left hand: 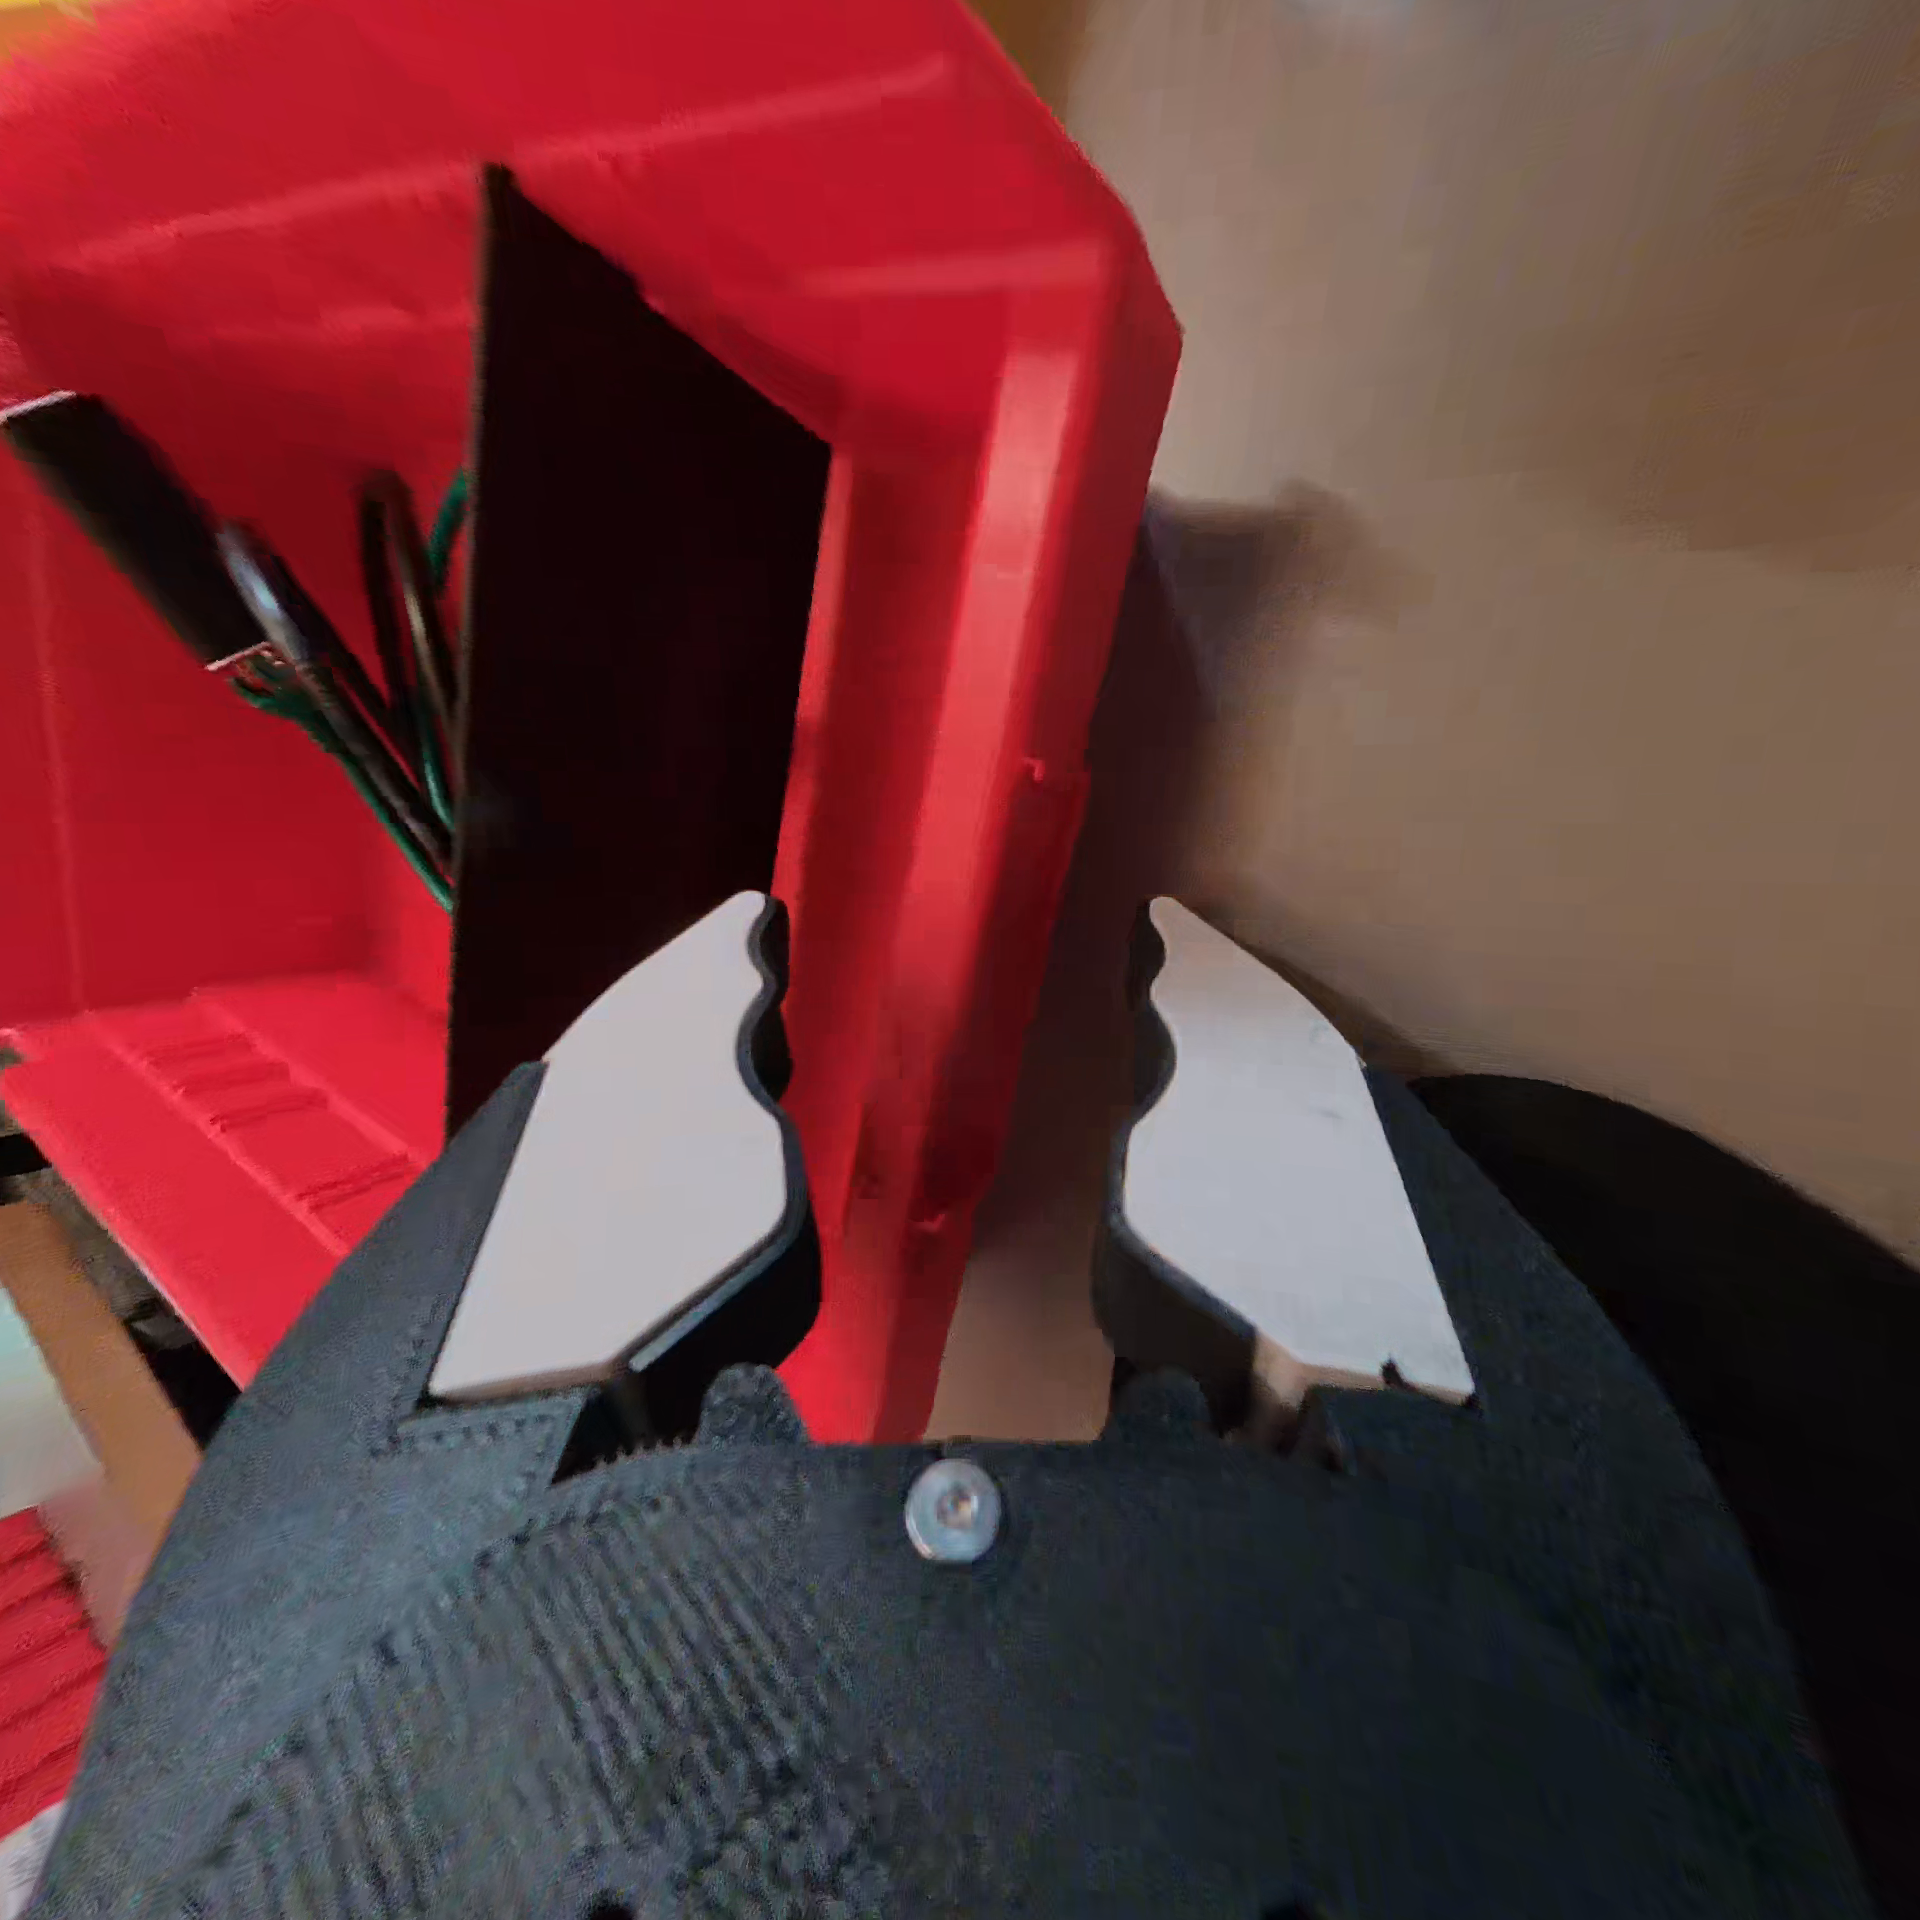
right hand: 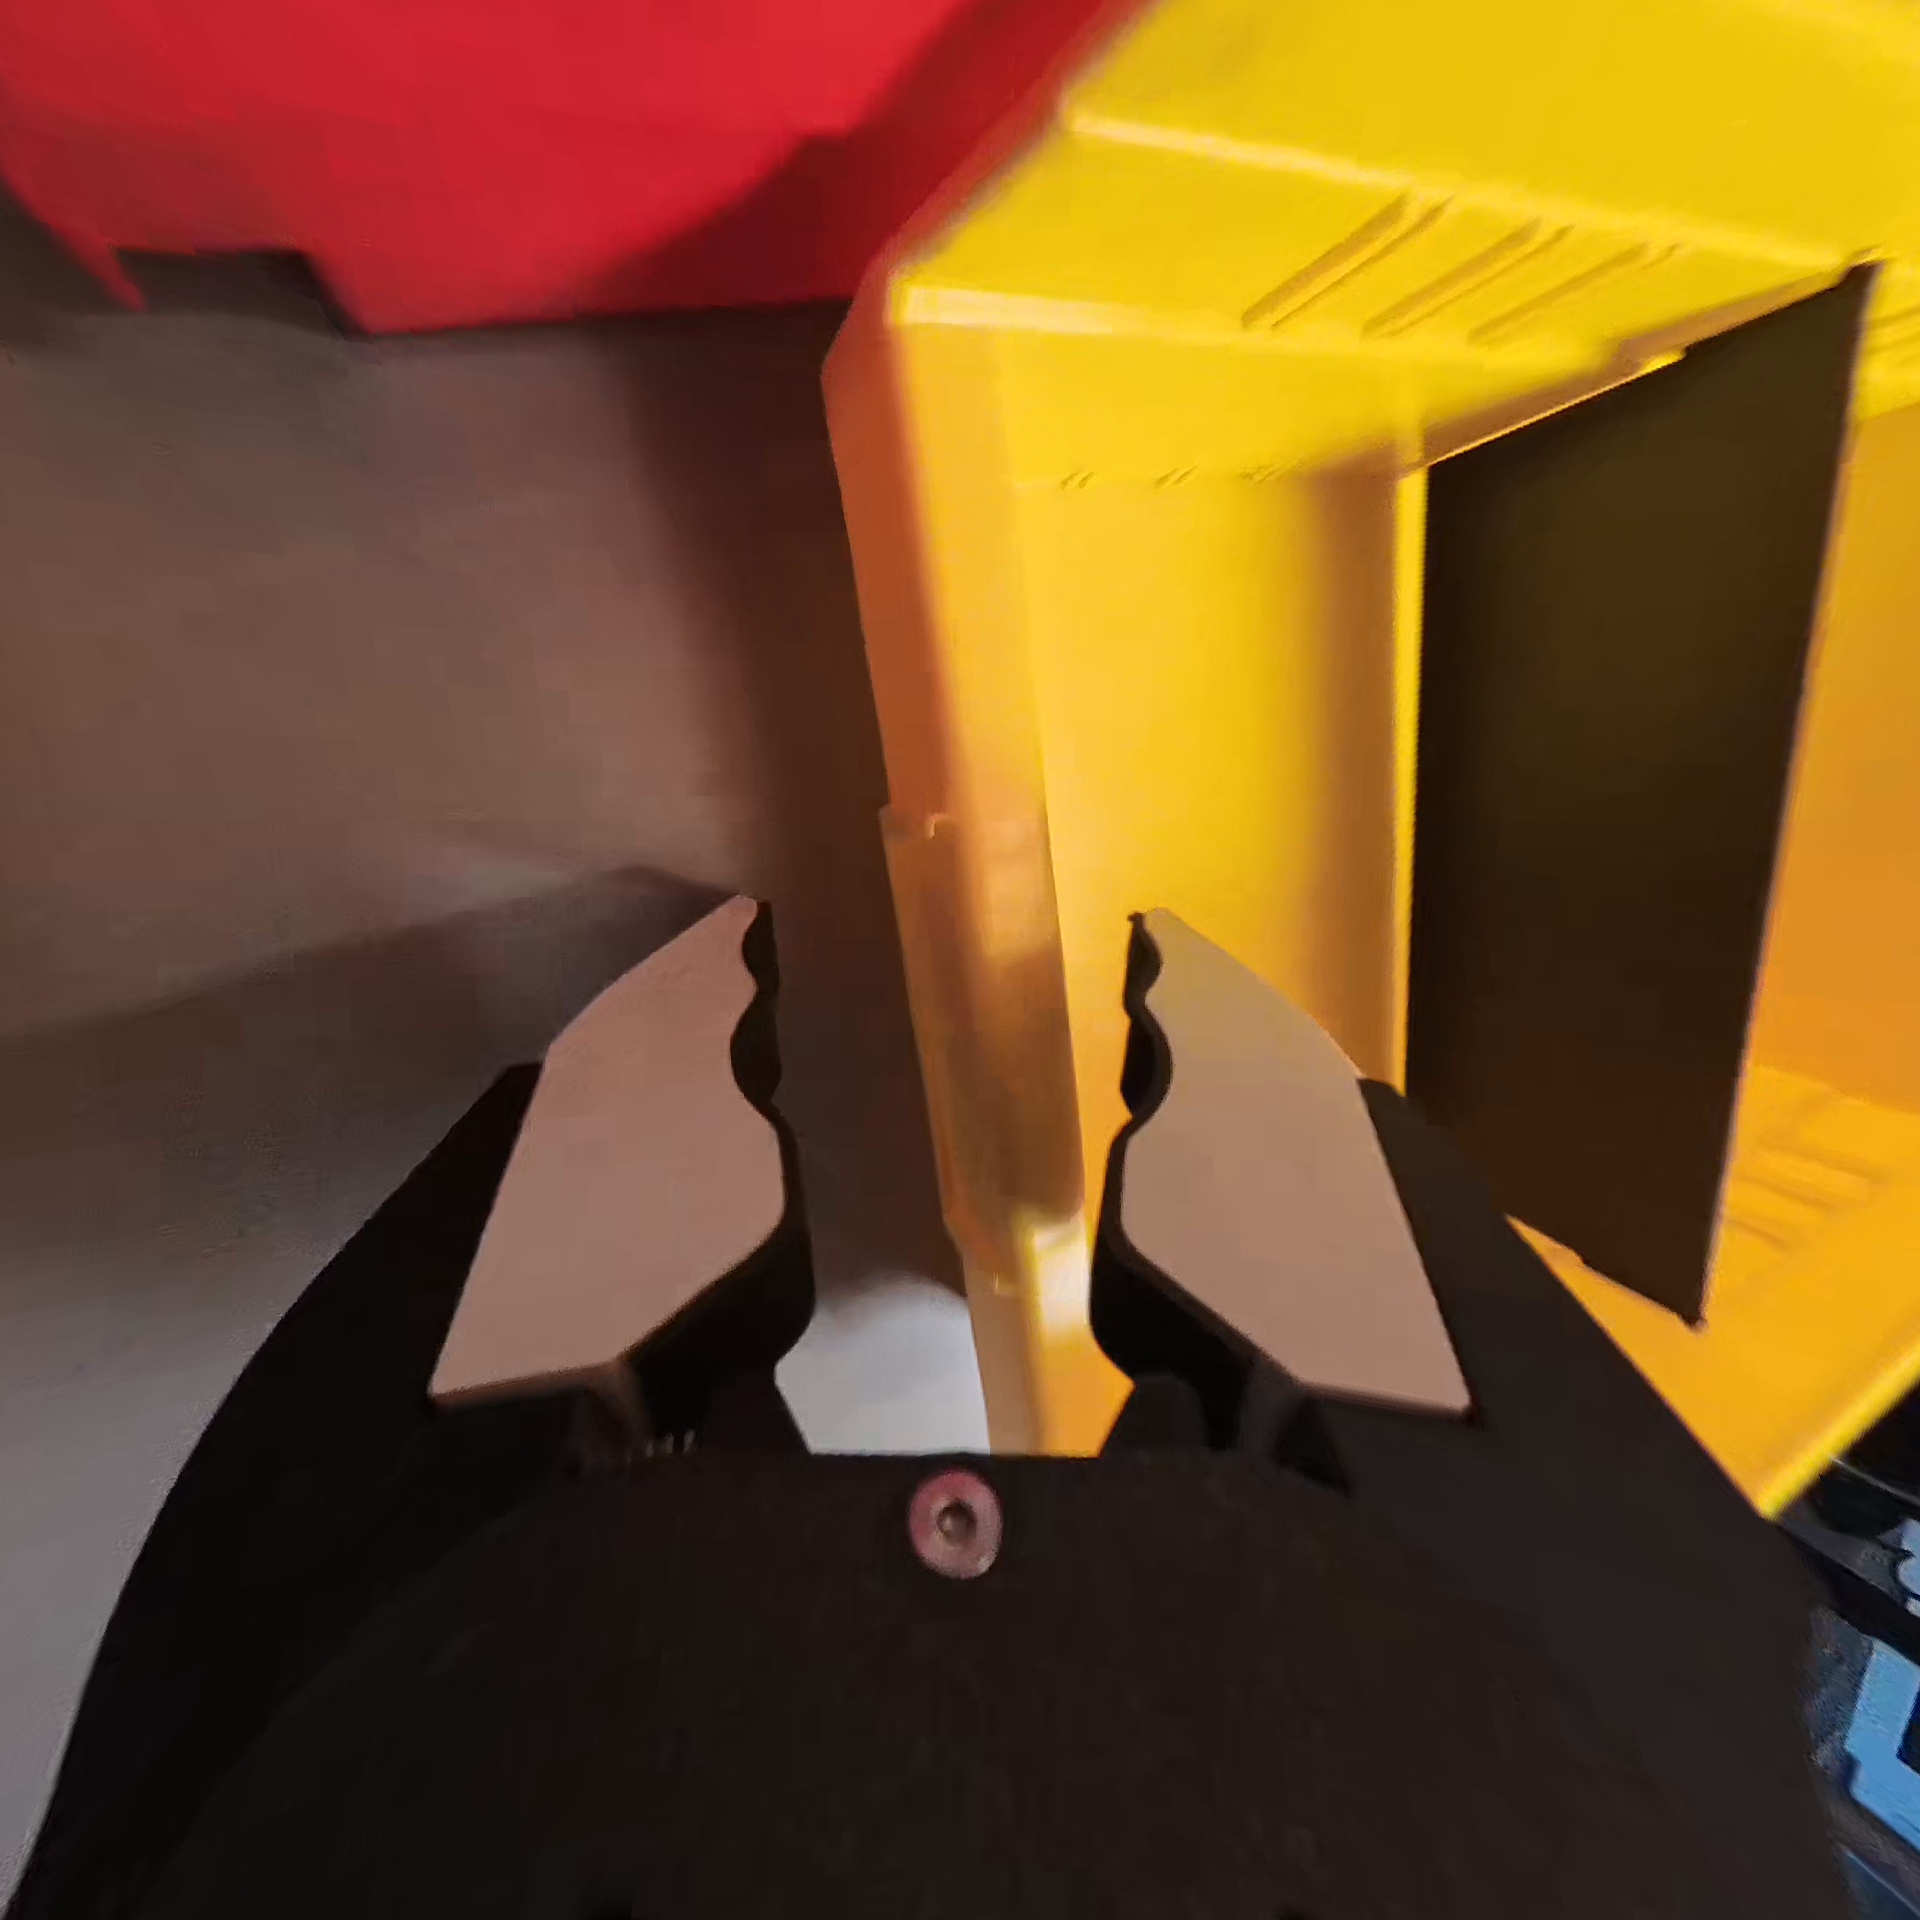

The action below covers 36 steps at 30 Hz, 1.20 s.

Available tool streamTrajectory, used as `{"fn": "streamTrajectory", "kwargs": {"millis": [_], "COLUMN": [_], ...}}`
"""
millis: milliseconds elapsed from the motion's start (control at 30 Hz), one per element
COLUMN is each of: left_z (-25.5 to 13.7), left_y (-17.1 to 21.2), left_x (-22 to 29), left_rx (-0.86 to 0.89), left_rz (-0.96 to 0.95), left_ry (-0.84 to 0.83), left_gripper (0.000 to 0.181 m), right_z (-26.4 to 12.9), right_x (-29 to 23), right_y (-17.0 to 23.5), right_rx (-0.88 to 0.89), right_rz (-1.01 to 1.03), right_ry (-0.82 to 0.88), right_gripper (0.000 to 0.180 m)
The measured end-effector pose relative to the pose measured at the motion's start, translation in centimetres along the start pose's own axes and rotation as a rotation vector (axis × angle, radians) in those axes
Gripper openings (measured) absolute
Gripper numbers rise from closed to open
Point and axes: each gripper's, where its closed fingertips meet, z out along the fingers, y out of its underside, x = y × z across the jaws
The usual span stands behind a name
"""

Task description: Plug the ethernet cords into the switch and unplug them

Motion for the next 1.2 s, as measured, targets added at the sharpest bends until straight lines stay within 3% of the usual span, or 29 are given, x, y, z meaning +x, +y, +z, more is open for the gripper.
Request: {"fn": "streamTrajectory", "kwargs": {"millis": [33,100,200,600,833,1200], "left_z": [0.5,1.2,1.8,2.8,3.7,5.7], "left_y": [0.1,0.1,-0.5,-1.0,-0.6,0.4], "left_x": [-0.1,-0.2,-0.1,-1.4,-3.1,-7.1], "left_rx": [-0.022,-0.026,0.042,0.100,0.073,0.052], "left_rz": [0.027,0.055,-0.013,-0.115,-0.153,-0.181], "left_ry": [0.003,0.021,0.048,-0.028,-0.052,-0.122], "left_gripper": [0.059,0.048,0.036,0.035,0.035,0.035], "right_z": [0.8,1.2,0.3,-6.4,-7.0,-5.3], "right_x": [0.1,0.3,-0.5,-4.1,-1.1,5.4], "right_y": [0.2,0.2,1.3,14.3,20.1,23.9], "right_rx": [-0.014,0.019,0.018,-0.059,-0.112,-0.151], "right_rz": [0.000,0.040,0.070,0.186,0.261,0.228], "right_ry": [-0.013,-0.022,-0.039,0.104,0.173,0.264], "right_gripper": [0.046,0.034,0.034,0.032,0.031,0.030]}}
